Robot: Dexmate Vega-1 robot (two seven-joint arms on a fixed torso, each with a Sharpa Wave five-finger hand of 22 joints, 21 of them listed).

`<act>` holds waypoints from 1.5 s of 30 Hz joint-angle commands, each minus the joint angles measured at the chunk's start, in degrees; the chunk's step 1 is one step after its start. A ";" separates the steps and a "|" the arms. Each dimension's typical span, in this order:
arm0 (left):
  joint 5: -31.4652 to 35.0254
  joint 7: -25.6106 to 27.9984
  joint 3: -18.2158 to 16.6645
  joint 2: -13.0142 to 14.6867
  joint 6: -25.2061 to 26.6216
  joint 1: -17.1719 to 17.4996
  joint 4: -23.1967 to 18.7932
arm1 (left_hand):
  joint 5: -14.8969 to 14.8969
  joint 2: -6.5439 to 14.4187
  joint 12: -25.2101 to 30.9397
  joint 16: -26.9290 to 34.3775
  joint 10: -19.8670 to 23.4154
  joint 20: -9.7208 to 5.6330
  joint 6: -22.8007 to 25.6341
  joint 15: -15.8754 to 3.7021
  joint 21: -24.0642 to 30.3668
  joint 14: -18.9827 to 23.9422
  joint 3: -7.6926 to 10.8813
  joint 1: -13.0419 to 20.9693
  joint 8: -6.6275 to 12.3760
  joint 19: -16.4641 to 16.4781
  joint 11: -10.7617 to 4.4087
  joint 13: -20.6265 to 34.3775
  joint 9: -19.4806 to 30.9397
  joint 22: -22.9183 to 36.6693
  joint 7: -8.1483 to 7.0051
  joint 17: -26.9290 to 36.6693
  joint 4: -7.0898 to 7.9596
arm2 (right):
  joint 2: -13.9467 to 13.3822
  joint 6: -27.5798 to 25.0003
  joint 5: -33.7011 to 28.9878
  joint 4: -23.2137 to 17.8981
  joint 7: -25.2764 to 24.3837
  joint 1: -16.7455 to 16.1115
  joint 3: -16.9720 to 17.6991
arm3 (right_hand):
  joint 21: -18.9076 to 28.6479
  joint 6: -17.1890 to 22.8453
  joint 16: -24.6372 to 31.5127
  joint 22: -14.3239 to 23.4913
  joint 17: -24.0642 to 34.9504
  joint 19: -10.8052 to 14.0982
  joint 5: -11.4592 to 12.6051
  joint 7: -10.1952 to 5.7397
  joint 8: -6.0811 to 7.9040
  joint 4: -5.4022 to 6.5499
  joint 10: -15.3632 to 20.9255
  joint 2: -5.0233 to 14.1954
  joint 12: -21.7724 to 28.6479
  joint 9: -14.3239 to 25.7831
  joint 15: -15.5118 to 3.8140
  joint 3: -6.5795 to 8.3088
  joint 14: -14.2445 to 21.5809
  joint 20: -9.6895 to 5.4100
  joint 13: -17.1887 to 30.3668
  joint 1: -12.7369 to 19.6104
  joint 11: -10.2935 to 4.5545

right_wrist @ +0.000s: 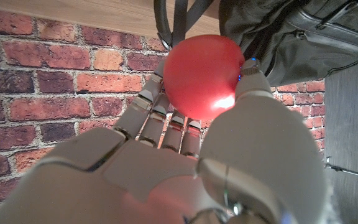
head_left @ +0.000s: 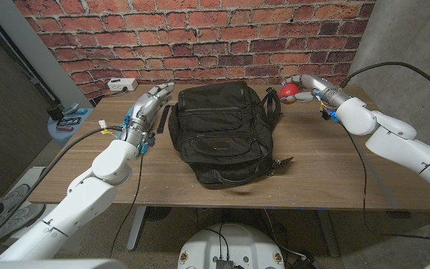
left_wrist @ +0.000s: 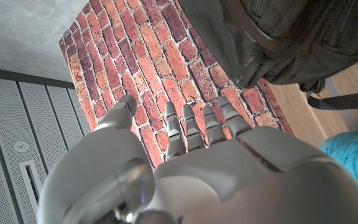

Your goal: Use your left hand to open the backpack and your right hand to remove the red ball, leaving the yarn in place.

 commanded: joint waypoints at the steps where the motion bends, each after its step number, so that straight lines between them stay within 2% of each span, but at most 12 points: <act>1: 1.79 3.36 -2.39 -1.32 -0.53 3.35 -0.39 | -0.19 -0.07 -0.36 -0.24 -0.29 -0.41 -0.38 0.12 0.16 -0.12 0.13 0.12 -0.75 0.27 0.15 -0.35 0.02 0.15 -0.48 -0.27 -0.21 | 0.06 -0.62 -0.40 3.23 0.17 2.14 -1.52 | 0.27 0.29 0.22 0.13 0.20 0.26 0.04 0.03 -0.11 -0.12 1.48 0.43 0.53 0.25 -8.93 -0.26 0.29 -3.39 0.16 0.17 -0.99; 5: 2.26 3.88 -3.00 -1.72 -0.63 4.03 -0.62 | -0.24 -0.07 -0.88 -0.29 -0.44 -0.41 -1.60 0.28 0.09 -0.35 0.20 0.04 -1.71 0.28 0.22 -0.91 -0.10 0.12 -1.19 -0.64 -0.24 | 0.05 -1.46 0.18 3.81 -0.28 1.93 -1.38 | 0.28 0.29 0.21 0.13 0.21 0.26 0.02 0.04 -0.13 -0.11 1.43 0.45 0.51 0.26 -8.93 -0.28 0.26 -3.38 0.17 0.19 -1.08; 7: 2.45 3.99 -3.23 -1.83 -0.58 4.24 -0.70 | -0.29 -0.09 -1.60 -0.31 -0.86 -0.33 -2.75 0.31 0.05 -0.51 0.29 0.03 -2.75 0.38 0.11 -1.60 -0.26 0.09 -2.48 -1.01 -0.34 | -0.10 -1.50 0.48 4.13 -0.47 1.80 -1.31 | 0.27 0.30 0.22 0.13 0.23 0.24 0.01 0.05 -0.13 -0.09 1.49 0.48 0.54 0.26 -8.87 -0.29 0.26 -3.39 0.18 0.18 -1.03; 11: 2.89 4.39 -3.68 -2.39 -0.95 4.62 -0.48 | -0.34 -0.17 -2.48 -0.41 -1.24 -0.32 -4.45 0.01 -0.05 -0.88 0.41 0.17 -4.19 0.38 0.19 -2.52 -0.45 0.05 -3.35 -1.39 -0.56 | -0.23 -2.80 1.07 4.26 -0.95 1.40 -1.04 | 0.28 0.28 0.24 0.13 0.25 0.25 -0.01 0.00 -0.15 -0.10 1.48 0.49 0.51 0.26 -8.95 -0.33 0.28 -3.38 0.17 0.22 -1.06; 12: 2.99 4.53 -3.80 -2.55 -1.01 4.71 -0.41 | -0.41 -0.22 -3.39 -0.52 -1.80 -0.45 -5.92 -0.57 -0.14 -1.34 0.43 0.34 -5.48 0.45 -0.22 -3.43 -0.61 0.00 -3.76 -1.66 -0.71 | -0.40 -3.21 0.99 4.21 -0.92 1.40 -1.09 | 0.28 0.31 0.22 0.13 0.24 0.26 -0.01 0.00 -0.14 -0.13 1.49 0.49 0.51 0.26 -8.95 -0.32 0.27 -3.36 0.17 0.27 -1.00; 14: 3.21 4.74 -4.08 -2.69 -0.91 4.94 -0.30 | -0.55 -0.23 -4.59 -0.70 -2.27 -0.92 -8.27 -1.12 -0.31 -2.15 0.32 0.62 -7.44 0.48 -0.12 -4.76 -0.78 -0.10 -4.79 -1.95 -0.83 | -0.67 -4.75 0.44 3.70 -1.11 1.30 -1.23 | 0.28 0.31 0.20 0.14 0.22 0.24 -0.01 0.02 -0.15 -0.15 1.48 0.50 0.50 0.26 -8.93 -0.31 0.29 -3.37 0.17 0.31 -1.00; 16: 3.24 4.87 -4.40 -2.74 -0.62 5.18 -0.16 | -0.64 -0.18 -5.44 -0.68 -2.72 -1.04 -10.11 -1.17 -0.42 -2.30 0.26 0.89 -8.86 0.54 -0.19 -5.68 -0.87 -0.17 -5.28 -2.10 -0.92 | -0.90 -4.94 0.77 3.71 -1.18 1.18 -1.12 | 0.28 0.33 0.18 0.14 0.20 0.24 -0.03 0.03 -0.15 -0.15 1.42 0.47 0.48 0.26 -8.91 -0.34 0.29 -3.32 0.18 0.31 -0.97; 21: 3.19 5.32 -4.95 -3.45 -0.60 5.45 1.15 | -0.79 -0.08 -6.68 -0.96 -3.62 -1.20 -10.84 -1.15 -0.54 -3.49 0.07 1.09 -10.07 0.67 0.36 -6.93 -0.96 -0.23 -5.03 -2.20 -0.88 | -0.98 -6.69 0.82 3.77 -1.27 1.39 -1.39 | 0.27 0.30 0.12 0.14 0.20 0.20 -0.06 0.02 -0.18 -0.11 1.36 0.48 0.43 0.27 -8.82 -0.41 0.19 -3.30 0.18 0.27 -0.97; 28: 2.33 5.10 -5.38 -4.41 -1.46 5.42 3.52 | -1.06 0.16 -9.28 -1.06 -5.33 -1.68 -13.74 -2.12 -0.93 -4.74 -0.39 1.50 -13.33 0.69 0.01 -9.79 -1.06 -0.35 -5.09 -2.34 -0.81 | -0.84 -7.19 0.71 5.52 -0.87 2.45 -2.70 | 0.27 0.29 -0.03 0.14 0.05 0.20 -0.08 0.08 -0.22 -0.13 1.40 0.39 0.39 0.27 -8.79 -0.45 0.28 -3.23 0.14 0.30 -1.02; 32: 1.92 4.48 -5.58 -4.59 -2.37 5.03 5.10 | -1.16 0.28 -10.19 -1.08 -6.21 -1.93 -14.68 -2.01 -1.18 -5.15 -0.60 1.50 -14.37 0.37 -0.01 -10.69 -1.06 -0.39 -4.92 -2.36 -0.70 | -0.24 -7.65 0.93 6.79 -0.90 3.18 -3.34 | 0.25 0.31 -0.05 0.14 0.03 0.14 -0.08 0.02 -0.22 -0.18 1.38 0.35 0.35 0.27 -8.85 -0.47 0.29 -3.25 0.11 0.37 -1.07; 45: 1.95 3.50 -5.49 -5.02 -4.98 2.25 9.78 | -1.40 0.61 -10.91 -0.95 -5.55 -2.34 -13.55 -2.00 -1.55 -5.41 -1.05 1.35 -15.16 -0.08 -0.53 -12.39 -1.01 -0.46 -4.01 -2.37 -0.47 | 0.87 -8.10 1.01 9.56 -1.73 4.96 -4.90 | 0.30 0.50 -0.16 0.14 -0.11 0.25 -0.10 -0.03 -0.19 -0.12 1.62 0.31 0.32 0.27 -8.95 -0.57 0.60 -3.31 0.00 0.31 -1.11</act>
